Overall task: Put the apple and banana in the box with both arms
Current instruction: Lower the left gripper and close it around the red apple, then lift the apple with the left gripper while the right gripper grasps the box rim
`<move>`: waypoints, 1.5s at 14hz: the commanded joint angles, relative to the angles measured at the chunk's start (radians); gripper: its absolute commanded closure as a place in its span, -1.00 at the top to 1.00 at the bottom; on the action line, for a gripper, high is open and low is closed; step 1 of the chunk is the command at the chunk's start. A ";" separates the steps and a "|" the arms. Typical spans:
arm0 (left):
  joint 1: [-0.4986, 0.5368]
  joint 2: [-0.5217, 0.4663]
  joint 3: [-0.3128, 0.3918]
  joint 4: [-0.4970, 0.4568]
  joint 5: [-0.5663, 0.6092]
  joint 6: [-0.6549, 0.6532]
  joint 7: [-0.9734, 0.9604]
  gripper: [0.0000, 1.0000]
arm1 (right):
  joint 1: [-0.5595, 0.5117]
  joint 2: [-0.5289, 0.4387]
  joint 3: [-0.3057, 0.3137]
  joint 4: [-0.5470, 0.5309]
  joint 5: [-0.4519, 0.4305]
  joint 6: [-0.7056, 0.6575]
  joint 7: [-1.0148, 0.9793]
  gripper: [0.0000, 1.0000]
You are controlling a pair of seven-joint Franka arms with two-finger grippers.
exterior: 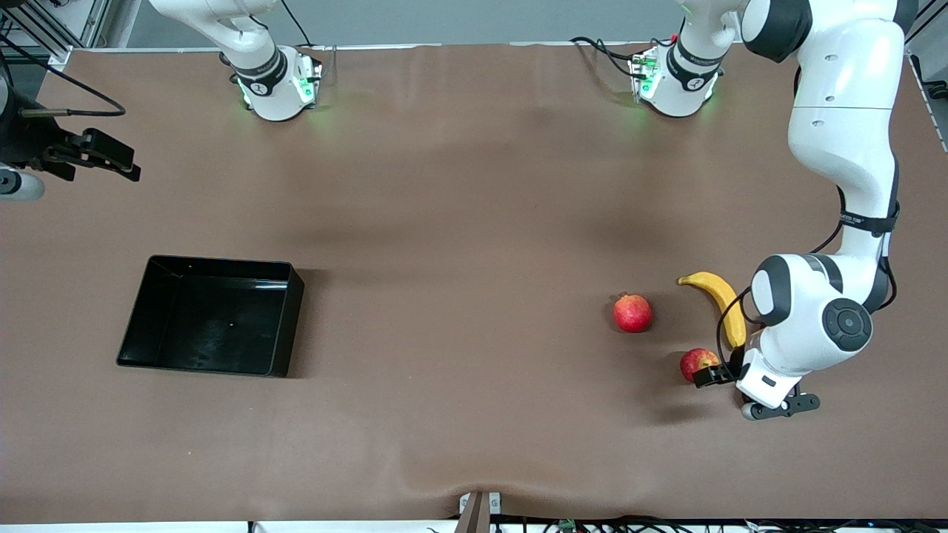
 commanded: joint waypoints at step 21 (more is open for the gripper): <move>-0.012 -0.098 0.002 -0.029 -0.006 -0.112 -0.010 -1.00 | -0.312 0.533 0.003 -0.218 -0.004 0.734 -0.234 1.00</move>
